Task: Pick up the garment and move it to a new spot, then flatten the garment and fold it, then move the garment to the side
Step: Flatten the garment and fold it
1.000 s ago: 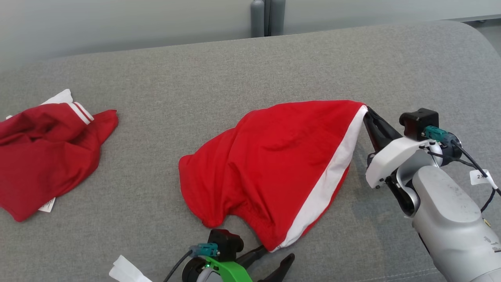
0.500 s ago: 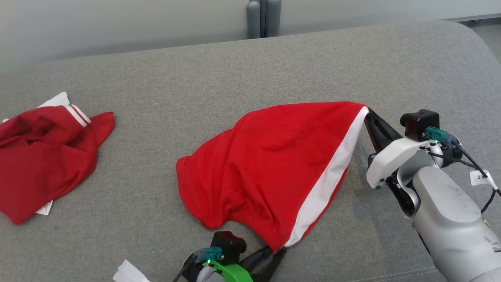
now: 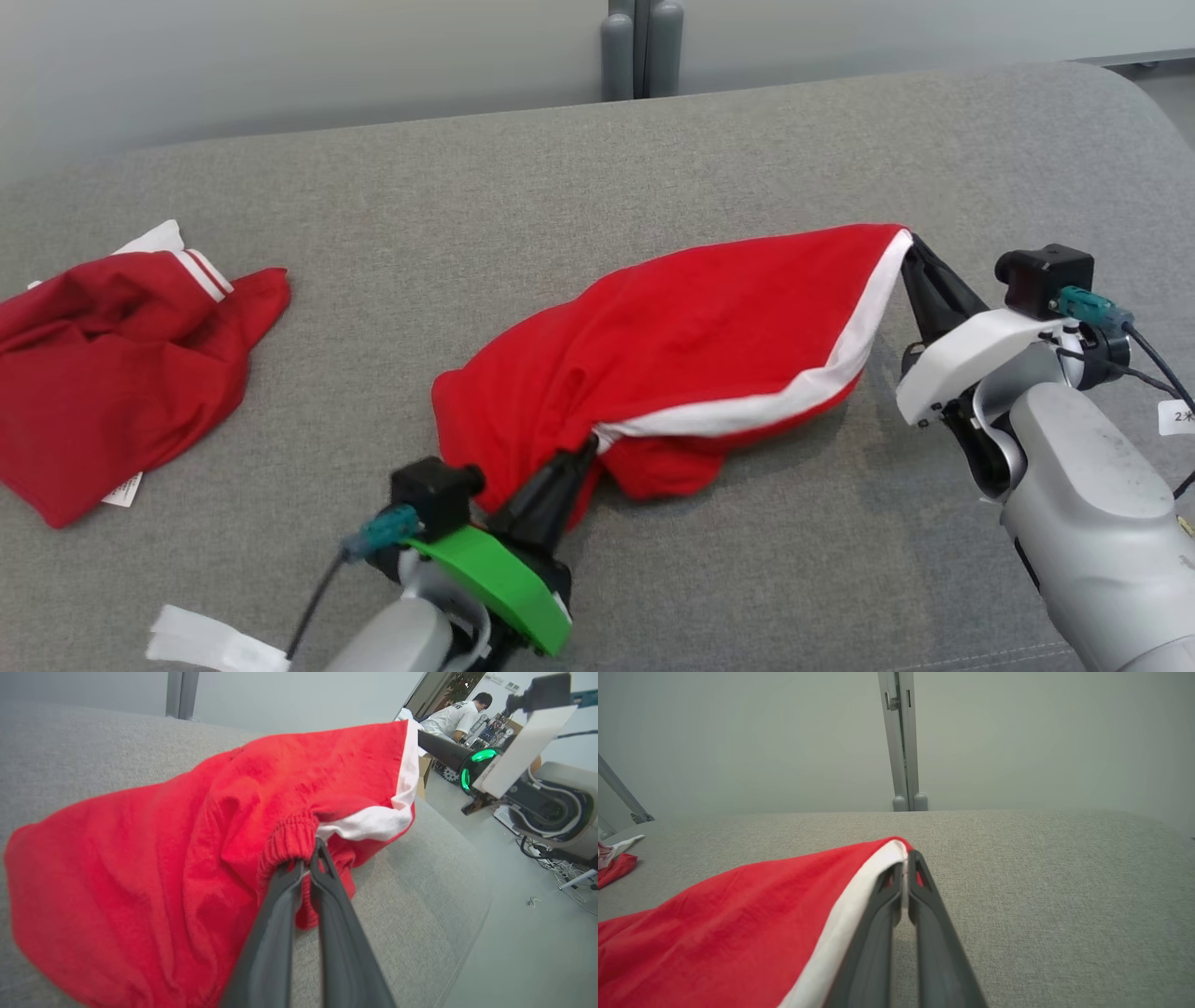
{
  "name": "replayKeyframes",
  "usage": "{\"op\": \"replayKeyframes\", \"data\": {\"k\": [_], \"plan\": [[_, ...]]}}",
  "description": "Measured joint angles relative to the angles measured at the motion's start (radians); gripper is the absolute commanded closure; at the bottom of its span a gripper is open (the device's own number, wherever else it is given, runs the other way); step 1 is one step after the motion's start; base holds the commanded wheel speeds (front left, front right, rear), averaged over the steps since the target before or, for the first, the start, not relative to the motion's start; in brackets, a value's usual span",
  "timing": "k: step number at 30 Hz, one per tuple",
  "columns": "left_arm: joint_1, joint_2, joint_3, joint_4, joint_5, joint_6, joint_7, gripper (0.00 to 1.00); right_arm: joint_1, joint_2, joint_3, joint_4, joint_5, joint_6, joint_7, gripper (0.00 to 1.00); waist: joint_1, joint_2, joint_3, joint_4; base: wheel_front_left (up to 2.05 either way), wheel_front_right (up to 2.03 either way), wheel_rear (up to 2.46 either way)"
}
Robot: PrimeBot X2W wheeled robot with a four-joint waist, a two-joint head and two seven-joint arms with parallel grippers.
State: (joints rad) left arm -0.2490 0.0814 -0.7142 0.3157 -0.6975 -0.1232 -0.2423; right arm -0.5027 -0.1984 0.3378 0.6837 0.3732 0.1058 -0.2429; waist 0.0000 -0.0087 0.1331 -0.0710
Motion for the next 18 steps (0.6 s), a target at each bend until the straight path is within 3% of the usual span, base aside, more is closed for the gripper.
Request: {"op": "replayKeyframes", "data": {"k": [4,9,18], "plan": [[-0.025,0.021,0.133,-0.077,-0.049,0.004,-0.015,1.00,0.001,-0.036,-0.004,-0.037,-0.004,0.005,-0.006,1.00,0.0000,0.0000,-0.015,0.012,0.00,0.00,0.00],[-0.040,0.049,0.224,-0.151,-0.060,0.015,-0.015,1.00,0.010,-0.069,-0.008,-0.109,-0.015,0.008,-0.008,1.00,0.0000,0.0000,-0.034,0.023,0.00,0.00,0.00],[-0.039,0.055,0.361,-0.361,-0.119,0.019,-0.014,1.00,0.019,-0.123,-0.061,-0.456,-0.065,0.009,-0.010,1.00,0.0000,0.0000,-0.075,0.014,0.00,0.00,0.00]]}}
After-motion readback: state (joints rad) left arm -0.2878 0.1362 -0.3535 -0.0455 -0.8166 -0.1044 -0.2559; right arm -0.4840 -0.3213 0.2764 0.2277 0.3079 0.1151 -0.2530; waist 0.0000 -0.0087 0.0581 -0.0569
